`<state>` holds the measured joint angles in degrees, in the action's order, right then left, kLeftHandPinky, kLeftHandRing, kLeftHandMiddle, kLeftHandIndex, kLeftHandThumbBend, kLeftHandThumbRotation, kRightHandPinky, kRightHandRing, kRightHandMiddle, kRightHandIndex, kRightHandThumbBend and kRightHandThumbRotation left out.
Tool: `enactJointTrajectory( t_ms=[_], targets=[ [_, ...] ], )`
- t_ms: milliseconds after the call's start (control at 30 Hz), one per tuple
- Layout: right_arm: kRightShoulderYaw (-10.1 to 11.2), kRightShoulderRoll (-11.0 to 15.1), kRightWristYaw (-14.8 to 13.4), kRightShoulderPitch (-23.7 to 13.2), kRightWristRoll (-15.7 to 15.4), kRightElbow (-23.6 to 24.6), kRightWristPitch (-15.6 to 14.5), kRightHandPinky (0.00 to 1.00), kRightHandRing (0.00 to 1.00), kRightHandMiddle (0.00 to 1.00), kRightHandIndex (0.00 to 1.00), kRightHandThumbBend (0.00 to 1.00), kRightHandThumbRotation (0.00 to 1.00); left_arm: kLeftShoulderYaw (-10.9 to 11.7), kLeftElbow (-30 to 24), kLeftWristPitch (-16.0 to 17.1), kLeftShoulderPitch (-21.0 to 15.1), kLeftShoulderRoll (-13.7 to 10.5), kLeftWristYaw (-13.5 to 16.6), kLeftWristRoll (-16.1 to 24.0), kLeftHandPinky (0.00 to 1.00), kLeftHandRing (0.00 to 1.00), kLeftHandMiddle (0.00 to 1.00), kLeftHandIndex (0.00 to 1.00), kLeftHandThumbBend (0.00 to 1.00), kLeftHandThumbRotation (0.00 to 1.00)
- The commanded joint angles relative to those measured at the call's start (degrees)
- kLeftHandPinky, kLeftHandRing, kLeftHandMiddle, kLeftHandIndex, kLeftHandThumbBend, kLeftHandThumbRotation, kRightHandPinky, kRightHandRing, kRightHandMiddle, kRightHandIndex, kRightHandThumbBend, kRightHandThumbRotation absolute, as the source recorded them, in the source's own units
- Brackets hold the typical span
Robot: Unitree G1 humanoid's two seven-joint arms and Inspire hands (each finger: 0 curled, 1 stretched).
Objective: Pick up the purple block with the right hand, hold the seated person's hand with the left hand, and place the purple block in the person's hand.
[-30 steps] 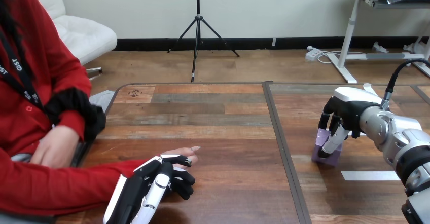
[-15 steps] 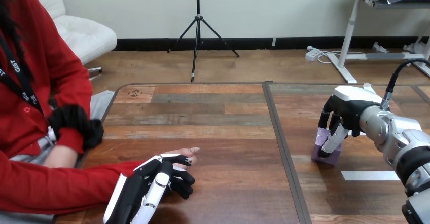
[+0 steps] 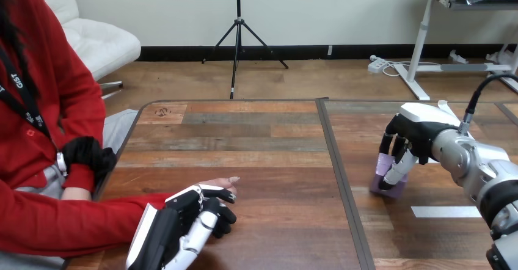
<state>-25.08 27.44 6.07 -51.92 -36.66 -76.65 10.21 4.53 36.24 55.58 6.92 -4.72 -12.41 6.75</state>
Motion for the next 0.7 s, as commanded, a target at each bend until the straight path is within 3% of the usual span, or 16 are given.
enactJointTrajectory(
  t_ms=[0, 167, 367, 667],
  targets=[
    [2.00, 2.58, -1.32, -1.58, 1.95, 3.03, 2.07, 0.39, 0.46, 0.51, 0.50, 0.75, 0.00, 2.33, -7.79, 2.17, -0.95, -2.46, 5.53, 5.73, 0.47, 0.49, 0.52, 0.56, 0.41, 0.55],
    [3.05, 3.95, -0.79, -1.03, 3.04, 4.20, 4.19, 0.39, 0.46, 0.50, 0.50, 0.74, 0.00, 4.18, -14.45, 0.95, 0.68, -3.63, 10.17, 12.46, 0.51, 0.55, 0.57, 0.58, 0.46, 0.44],
    [4.67, 5.38, -0.30, -0.18, 4.61, 5.70, 6.25, 0.40, 0.45, 0.50, 0.49, 0.73, 0.00, 6.57, -23.18, -2.82, 2.54, -5.85, 14.21, 21.24, 0.60, 0.65, 0.66, 0.64, 0.54, 0.46],
    [6.37, 7.28, 0.81, 1.16, 6.13, 8.42, 7.41, 0.41, 0.46, 0.50, 0.50, 0.72, 0.00, 8.32, -32.06, -8.52, 3.92, -8.25, 14.61, 24.86, 0.72, 0.73, 0.75, 0.72, 0.68, 0.47]
  ],
)
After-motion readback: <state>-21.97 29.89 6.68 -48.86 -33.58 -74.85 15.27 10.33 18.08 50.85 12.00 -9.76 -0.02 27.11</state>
